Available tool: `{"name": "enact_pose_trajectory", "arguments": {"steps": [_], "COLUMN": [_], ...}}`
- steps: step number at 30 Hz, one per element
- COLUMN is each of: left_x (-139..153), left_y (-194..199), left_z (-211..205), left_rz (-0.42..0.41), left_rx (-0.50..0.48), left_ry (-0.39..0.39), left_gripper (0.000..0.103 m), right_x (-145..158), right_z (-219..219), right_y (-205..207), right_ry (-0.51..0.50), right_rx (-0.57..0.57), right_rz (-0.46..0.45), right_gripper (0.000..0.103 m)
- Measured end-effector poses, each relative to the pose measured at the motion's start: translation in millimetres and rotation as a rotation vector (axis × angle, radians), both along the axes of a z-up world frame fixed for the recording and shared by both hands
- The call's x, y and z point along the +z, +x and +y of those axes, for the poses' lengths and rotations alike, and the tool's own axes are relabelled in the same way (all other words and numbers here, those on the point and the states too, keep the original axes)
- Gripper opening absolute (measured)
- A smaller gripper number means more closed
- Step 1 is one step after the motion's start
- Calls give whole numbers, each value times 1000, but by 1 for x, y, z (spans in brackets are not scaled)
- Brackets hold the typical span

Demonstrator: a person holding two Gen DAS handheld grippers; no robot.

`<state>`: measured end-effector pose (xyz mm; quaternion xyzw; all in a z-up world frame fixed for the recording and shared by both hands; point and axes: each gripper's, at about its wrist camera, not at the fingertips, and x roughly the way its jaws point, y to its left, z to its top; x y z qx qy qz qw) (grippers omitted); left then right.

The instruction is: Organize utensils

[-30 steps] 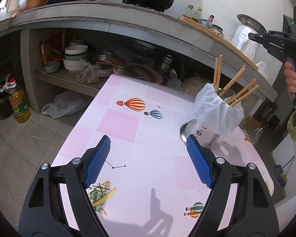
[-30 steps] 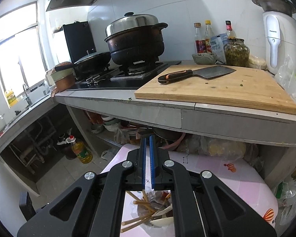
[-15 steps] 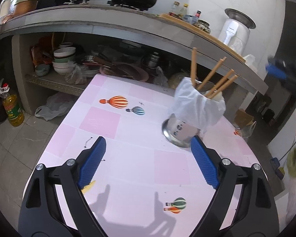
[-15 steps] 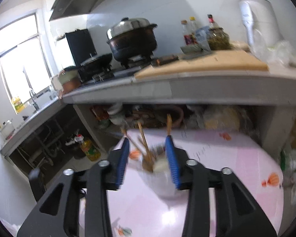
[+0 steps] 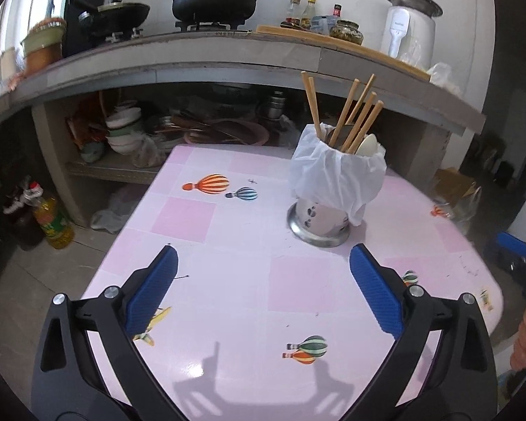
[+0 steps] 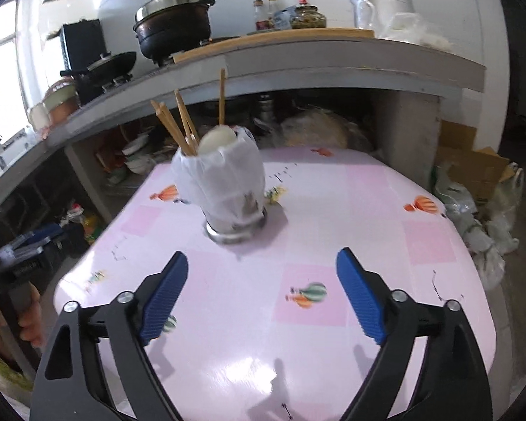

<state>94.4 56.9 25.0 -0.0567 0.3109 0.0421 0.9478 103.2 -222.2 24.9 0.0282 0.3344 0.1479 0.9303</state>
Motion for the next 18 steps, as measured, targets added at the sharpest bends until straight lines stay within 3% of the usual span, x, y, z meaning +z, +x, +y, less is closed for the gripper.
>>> {"name": "enact_pose_trajectory", "arguments": {"steps": [4, 13, 18], "left_x": [1, -2, -1], "left_y": [-7, -14, -8], "left_z": [-10, -10, -15], "left_rz": [14, 49, 59], "left_rx": [7, -22, -16], "left_ry": [49, -45, -10], "left_gripper": [95, 95, 95], "right_x": [-11, -18, -19], "right_z": [3, -4, -12], "right_y": [-14, -28, -23], "right_ry": [-26, -18, -5], "right_rx": [-25, -68, -100], "right_rz": [8, 14, 26], "right_gripper": [92, 97, 97]}}
